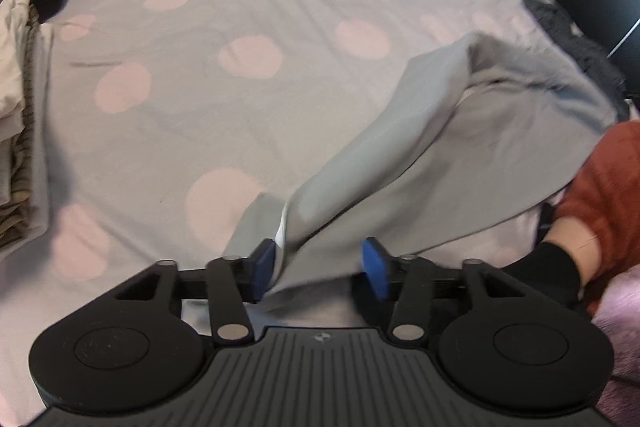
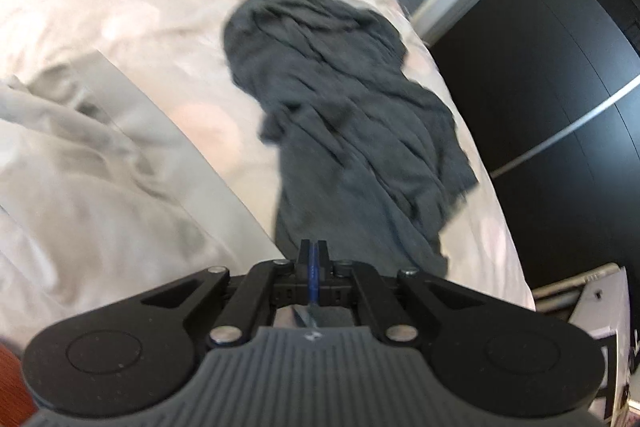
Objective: Fold clothes
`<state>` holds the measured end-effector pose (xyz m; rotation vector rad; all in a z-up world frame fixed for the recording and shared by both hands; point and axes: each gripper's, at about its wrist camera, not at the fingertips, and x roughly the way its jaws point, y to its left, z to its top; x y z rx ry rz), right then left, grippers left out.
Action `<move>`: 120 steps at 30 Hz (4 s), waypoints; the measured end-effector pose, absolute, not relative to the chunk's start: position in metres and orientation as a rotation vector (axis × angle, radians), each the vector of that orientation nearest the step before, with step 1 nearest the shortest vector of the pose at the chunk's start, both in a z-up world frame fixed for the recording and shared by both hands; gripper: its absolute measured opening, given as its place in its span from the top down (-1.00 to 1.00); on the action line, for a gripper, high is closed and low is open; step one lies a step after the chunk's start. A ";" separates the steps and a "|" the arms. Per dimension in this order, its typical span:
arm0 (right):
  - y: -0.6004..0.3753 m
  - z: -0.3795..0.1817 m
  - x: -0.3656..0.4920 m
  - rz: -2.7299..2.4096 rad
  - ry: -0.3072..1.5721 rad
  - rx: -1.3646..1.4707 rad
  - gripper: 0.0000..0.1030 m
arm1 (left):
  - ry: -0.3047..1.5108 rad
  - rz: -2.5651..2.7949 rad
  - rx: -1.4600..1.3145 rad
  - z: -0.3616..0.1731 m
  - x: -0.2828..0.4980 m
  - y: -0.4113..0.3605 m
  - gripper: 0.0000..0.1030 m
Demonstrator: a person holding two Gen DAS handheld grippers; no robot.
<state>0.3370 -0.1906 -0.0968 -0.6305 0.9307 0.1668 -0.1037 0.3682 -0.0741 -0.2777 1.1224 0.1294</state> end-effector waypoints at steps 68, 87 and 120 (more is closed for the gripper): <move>-0.043 -0.047 0.496 0.235 0.637 -0.362 0.79 | 1.130 0.698 0.006 -0.047 0.046 0.478 0.95; -0.018 -0.107 0.562 0.162 0.721 -0.310 0.53 | 1.055 0.709 -0.033 -0.093 0.115 0.533 0.50; 0.046 -0.167 0.335 0.480 0.747 -0.081 0.13 | 0.760 0.882 -0.233 -0.132 0.043 0.520 0.72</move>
